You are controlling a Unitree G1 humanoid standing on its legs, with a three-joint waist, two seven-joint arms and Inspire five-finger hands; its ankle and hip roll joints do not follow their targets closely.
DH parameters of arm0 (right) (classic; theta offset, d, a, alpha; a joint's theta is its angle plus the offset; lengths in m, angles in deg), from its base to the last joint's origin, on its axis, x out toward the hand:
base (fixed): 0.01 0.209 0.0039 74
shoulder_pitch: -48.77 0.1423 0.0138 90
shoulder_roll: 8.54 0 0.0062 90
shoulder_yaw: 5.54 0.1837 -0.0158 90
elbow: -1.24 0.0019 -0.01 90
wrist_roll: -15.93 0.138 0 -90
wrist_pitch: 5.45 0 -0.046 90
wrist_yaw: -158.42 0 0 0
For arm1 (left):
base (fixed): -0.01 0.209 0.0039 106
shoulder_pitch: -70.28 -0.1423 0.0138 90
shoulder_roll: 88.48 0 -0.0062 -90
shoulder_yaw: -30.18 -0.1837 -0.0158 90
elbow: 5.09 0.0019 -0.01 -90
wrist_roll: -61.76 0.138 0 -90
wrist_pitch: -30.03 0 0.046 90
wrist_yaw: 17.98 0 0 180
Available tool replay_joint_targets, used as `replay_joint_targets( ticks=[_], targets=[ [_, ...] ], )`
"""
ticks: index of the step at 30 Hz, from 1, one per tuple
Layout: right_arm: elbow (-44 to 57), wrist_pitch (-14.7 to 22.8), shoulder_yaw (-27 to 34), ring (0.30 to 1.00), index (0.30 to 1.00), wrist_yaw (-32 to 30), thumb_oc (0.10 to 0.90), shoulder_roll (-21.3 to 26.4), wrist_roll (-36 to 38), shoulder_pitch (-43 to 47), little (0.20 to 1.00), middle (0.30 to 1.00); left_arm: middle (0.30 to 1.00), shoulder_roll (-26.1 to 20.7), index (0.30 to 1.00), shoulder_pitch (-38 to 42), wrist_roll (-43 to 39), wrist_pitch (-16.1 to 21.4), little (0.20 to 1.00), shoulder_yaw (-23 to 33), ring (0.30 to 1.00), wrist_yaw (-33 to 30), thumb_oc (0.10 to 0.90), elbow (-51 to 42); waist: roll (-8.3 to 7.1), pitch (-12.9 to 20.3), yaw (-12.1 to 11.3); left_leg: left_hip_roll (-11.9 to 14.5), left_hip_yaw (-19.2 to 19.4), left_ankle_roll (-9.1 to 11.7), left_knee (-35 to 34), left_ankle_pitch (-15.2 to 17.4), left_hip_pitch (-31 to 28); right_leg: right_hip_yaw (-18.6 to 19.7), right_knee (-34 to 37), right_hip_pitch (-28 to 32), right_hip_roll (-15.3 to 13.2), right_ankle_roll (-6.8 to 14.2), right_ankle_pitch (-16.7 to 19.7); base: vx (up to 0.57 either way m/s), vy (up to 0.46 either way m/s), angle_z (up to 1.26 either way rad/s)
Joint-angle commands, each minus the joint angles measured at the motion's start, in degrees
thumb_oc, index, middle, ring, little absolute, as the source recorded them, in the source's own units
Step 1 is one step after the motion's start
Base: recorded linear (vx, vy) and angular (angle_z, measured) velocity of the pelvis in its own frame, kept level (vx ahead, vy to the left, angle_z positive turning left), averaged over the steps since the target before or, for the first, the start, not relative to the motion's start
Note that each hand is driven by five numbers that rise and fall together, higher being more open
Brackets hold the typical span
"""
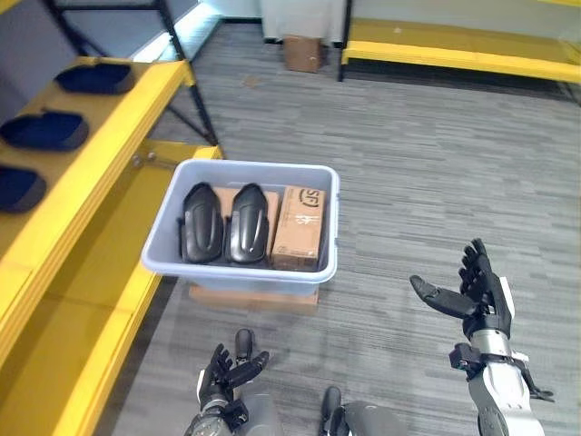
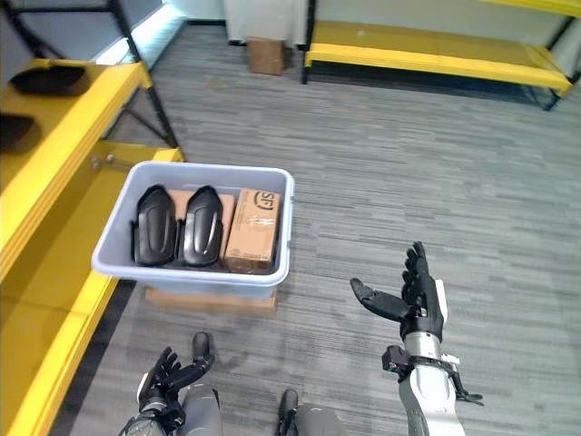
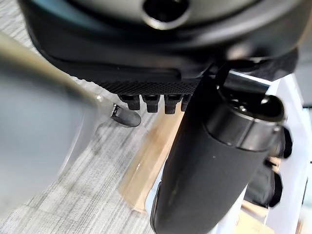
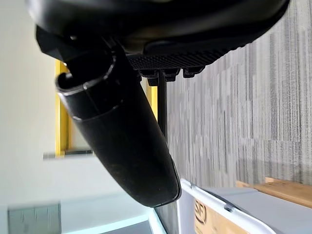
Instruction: Move parts from the plastic box to the shelf.
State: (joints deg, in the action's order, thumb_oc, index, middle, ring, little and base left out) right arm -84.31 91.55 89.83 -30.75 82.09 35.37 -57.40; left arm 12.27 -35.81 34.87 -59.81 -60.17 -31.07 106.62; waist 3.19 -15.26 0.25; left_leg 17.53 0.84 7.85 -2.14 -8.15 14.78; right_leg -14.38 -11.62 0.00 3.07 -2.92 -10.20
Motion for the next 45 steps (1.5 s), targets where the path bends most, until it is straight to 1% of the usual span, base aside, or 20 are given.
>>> replay_joint_targets(
  ticks=[1, 2, 4, 5, 9, 12, 13, 15, 16, 17, 18, 19, 22, 23, 24, 26, 28, 33, 40, 45],
  targets=[
    [8.0, 4.7, 0.4, 1.000, 1.000, 2.0, 0.900, 0.1, 1.0, 4.4, 1.000, 1.000, 1.000, -6.2, 1.000, -0.1, -1.2, 4.2, 1.000, -0.1, 1.000, 0.0, 0.900, -8.1, -4.18, 3.0, -1.5, -2.0, 3.1, -0.2, 1.4, -4.6, -3.3, 4.8, 7.4, 7.9, -11.3, 9.7, 0.9, 0.38, 0.358, -0.18],
    [8.2, 4.3, 0.0, 1.000, 1.000, 2.5, 0.900, -0.2, 0.8, 5.0, 1.000, 1.000, 1.000, -7.3, 1.000, 1.0, -0.7, 4.2, 1.000, -0.3, 1.000, -0.2, 0.900, -8.5, -5.04, 3.4, -1.6, -3.9, 4.1, -1.5, 4.5, -2.3, -2.0, 4.7, 6.7, 7.8, -13.7, 10.9, 1.5, 0.16, 0.181, -0.09],
    [8.2, 4.3, 0.0, 1.000, 1.000, 2.5, 0.900, -0.2, 0.8, 5.0, 1.000, 1.000, 1.000, -7.4, 1.000, 1.0, -0.7, 4.2, 1.000, -0.3, 1.000, -0.2, 0.900, -8.5, -5.17, 3.5, -1.7, -4.0, 4.1, -1.5, 4.8, -2.0, -1.7, 4.8, 6.6, 7.6, -13.9, 11.0, 1.4, 0.15, 0.178, -0.01],
    [8.2, 3.7, -1.0, 1.000, 1.000, 2.6, 0.900, -0.3, 0.3, 5.8, 1.000, 1.000, 1.000, -8.0, 1.000, 1.4, -1.2, 4.3, 1.000, -0.4, 1.000, -0.7, 0.900, -9.1, -5.86, 4.3, -2.0, -6.3, 5.3, -3.1, 8.1, 0.4, -0.2, 5.1, 6.0, 7.1, -16.3, 12.2, 2.4, 0.19, 0.239, 0.09],
    [8.2, 3.2, -0.7, 1.000, 1.000, 2.4, 0.900, -0.8, 0.3, 6.1, 1.000, 1.000, 1.000, -8.9, 1.000, 2.0, -1.6, 4.1, 1.000, -0.5, 1.000, -1.4, 0.900, -9.9, -6.54, 5.7, -2.1, -9.9, 6.1, -5.1, 12.0, 4.3, 2.1, 3.5, 4.3, 5.8, -19.9, 13.8, 6.7, 0.23, 0.251, 0.05],
    [8.3, 3.0, -0.7, 1.000, 1.000, 2.0, 0.900, -1.7, 0.0, 6.3, 1.000, 1.000, 1.000, -9.8, 1.000, 2.4, -1.1, 3.4, 1.000, -1.1, 1.000, -1.6, 0.900, -10.0, -6.47, 5.5, -1.5, -12.8, 6.0, -7.4, 13.1, 6.9, 2.4, 4.3, -2.4, 2.4, -20.9, 13.7, 10.8, 0.20, 0.274, 0.33],
    [8.3, 3.0, -0.7, 1.000, 1.000, 2.0, 0.900, -1.7, 0.0, 6.3, 1.000, 1.000, 1.000, -9.8, 1.000, 2.5, -1.1, 3.4, 1.000, -1.1, 1.000, -1.6, 0.900, -10.0, -6.42, 5.6, -1.5, -12.8, 6.0, -7.5, 12.9, 6.7, 2.5, 4.3, -2.4, 2.2, -20.9, 13.7, 11.0, 0.11, 0.156, 0.28],
    [8.6, 3.0, -0.7, 1.000, 1.000, 2.1, 0.900, -1.4, -0.4, 6.1, 1.000, 1.000, 1.000, -10.4, 1.000, 2.3, -0.2, 3.0, 1.000, -1.2, 1.000, -1.3, 0.900, -10.4, -5.69, 4.3, -0.7, -14.2, 6.2, -9.3, 11.7, 7.7, 0.4, 5.8, -11.3, -2.4, -19.4, 12.2, 13.7, 0.15, 0.290, 0.09],
    [8.8, 3.0, -1.1, 1.000, 1.000, 2.1, 0.900, -1.3, -0.9, 6.1, 1.000, 1.000, 1.000, -10.7, 1.000, 2.2, 0.1, 2.8, 1.000, -0.9, 1.000, -1.2, 0.900, -10.7, -5.23, 3.4, -0.7, -15.0, 7.0, -9.8, 10.4, 9.3, -2.1, 3.0, -14.3, -3.7, -20.2, 12.2, 13.3, 0.11, 0.290, -0.03],
    [8.8, 3.0, -1.1, 1.000, 1.000, 2.1, 0.900, -1.3, -0.9, 6.2, 1.000, 1.000, 1.000, -10.7, 1.000, 2.1, 0.1, 2.8, 1.000, -0.8, 1.000, -1.2, 0.900, -10.8, -5.13, 3.1, -0.7, -14.9, 7.4, -10.2, 10.2, 8.4, -2.0, 2.7, -14.3, -3.9, -20.3, 11.8, 13.7, 0.12, 0.198, -0.17],
    [8.6, 2.8, -1.5, 1.000, 1.000, 2.3, 0.900, -1.4, -1.1, 6.0, 1.000, 1.000, 1.000, -10.8, 1.000, 2.0, 0.0, 2.7, 1.000, -0.5, 1.000, -1.0, 0.900, -11.0, -4.56, 2.1, -0.4, -15.0, 7.8, -10.1, 7.6, 7.9, -4.3, 1.3, -11.3, -6.0, -20.1, 11.2, 11.7, 0.11, 0.055, -0.37],
    [8.4, 2.7, -1.6, 1.000, 1.000, 2.6, 0.900, -1.5, -0.7, 5.8, 1.000, 1.000, 1.000, -10.9, 1.000, 1.7, -0.3, 2.9, 1.000, -0.1, 1.000, -0.8, 0.900, -11.0, -4.55, 1.7, -0.6, -14.7, 8.0, -9.4, 6.3, 8.6, -5.8, -0.5, -7.0, -6.4, -21.2, 11.8, 10.7, 0.16, 0.013, -0.42],
    [8.0, 2.6, -2.0, 1.000, 1.000, 2.2, 0.900, -1.4, -1.1, 6.5, 1.000, 1.000, 1.000, -11.0, 1.000, 2.1, -0.6, 3.0, 1.000, 0.4, 1.000, -1.1, 0.900, -11.3, -4.67, 0.9, -1.0, -13.7, 8.8, -9.0, 6.7, 8.3, -5.5, -2.7, -1.3, -7.3, -22.7, 12.4, 13.3, 0.01, -0.069, -0.13],
    [8.3, 2.6, -2.0, 1.000, 1.000, 2.4, 0.900, -1.4, -1.0, 6.7, 1.000, 1.000, 1.000, -11.0, 1.000, 2.2, -0.2, 3.1, 1.000, 0.7, 1.000, -1.4, 0.900, -11.0, -5.39, 0.2, -0.6, -13.5, 8.6, -8.2, 7.2, 8.7, -5.9, -1.6, 3.5, -7.3, -22.7, 13.4, 14.9, 0.07, -0.130, 0.12],
    [8.8, 2.5, -2.0, 1.000, 1.000, 3.1, 0.900, -1.4, -1.0, 5.9, 1.000, 1.000, 1.000, -10.7, 1.000, 1.9, -0.3, 3.2, 1.000, 1.0, 1.000, -1.1, 0.900, -10.9, -6.10, 0.4, -0.9, -13.7, 8.7, -7.8, 7.5, 8.7, -6.1, -2.7, 4.6, -5.7, -22.9, 13.7, 14.4, 0.06, -0.091, 0.16],
    [9.0, 2.2, -1.8, 1.000, 1.000, 3.3, 0.900, -1.4, -1.1, 5.7, 1.000, 1.000, 1.000, -10.4, 1.000, 1.7, -0.1, 3.1, 1.000, 0.9, 1.000, -0.8, 0.900, -10.9, -6.73, 0.5, -0.9, -14.0, 8.9, -7.6, 7.5, 8.6, -6.3, -3.0, 5.3, -4.9, -23.2, 14.3, 15.6, 0.04, -0.059, 0.23],
    [9.2, 1.8, -1.1, 1.000, 1.000, 4.1, 0.900, -0.6, -0.7, 4.9, 1.000, 1.000, 1.000, -9.6, 1.000, 0.9, -0.4, 3.1, 1.000, 0.7, 1.000, 0.1, 0.900, -11.0, -7.43, 1.9, -0.9, -13.1, 8.6, -6.4, 7.0, 7.7, -5.8, -4.2, 7.2, -3.0, -22.3, 14.6, 15.9, 0.08, -0.171, 0.12],
    [9.8, 1.4, -1.5, 1.000, 1.000, 5.3, 0.900, 0.7, -1.4, 4.6, 1.000, 1.000, 1.000, -9.2, 1.000, -0.2, -1.0, 2.7, 1.000, 0.2, 1.000, 1.3, 0.900, -10.5, -6.68, 2.1, -0.7, -10.4, 8.1, -4.7, 8.0, 7.6, -6.0, -5.1, 6.5, -1.8, -21.0, 13.6, 12.6, 0.10, -0.153, 0.07],
    [9.1, 0.8, -1.9, 1.000, 1.000, 4.3, 0.900, 5.2, -10.8, 7.2, 1.000, 1.000, 1.000, -9.4, 1.000, -0.7, -0.7, 3.0, 1.000, 0.2, 1.000, 2.0, 0.900, -10.9, -5.92, 1.7, -1.2, -8.6, 8.3, -3.6, 7.5, 6.7, -6.1, -5.2, 7.0, -1.7, -19.4, 12.9, 10.7, 0.08, -0.081, -0.02],
    [5.9, -0.3, -6.7, 1.000, 1.000, 2.5, 0.900, 11.4, -19.5, 16.6, 1.000, 1.000, 1.000, -10.4, 1.000, 0.1, -0.3, 3.1, 1.000, -1.3, 1.000, 2.9, 0.900, -11.5, -5.77, 0.7, -2.7, -8.2, 7.9, -3.3, 7.3, 6.2, -5.4, -5.6, 7.3, -1.9, -18.7, 12.6, 10.2, 0.03, -0.049, -0.01]
  ],
)
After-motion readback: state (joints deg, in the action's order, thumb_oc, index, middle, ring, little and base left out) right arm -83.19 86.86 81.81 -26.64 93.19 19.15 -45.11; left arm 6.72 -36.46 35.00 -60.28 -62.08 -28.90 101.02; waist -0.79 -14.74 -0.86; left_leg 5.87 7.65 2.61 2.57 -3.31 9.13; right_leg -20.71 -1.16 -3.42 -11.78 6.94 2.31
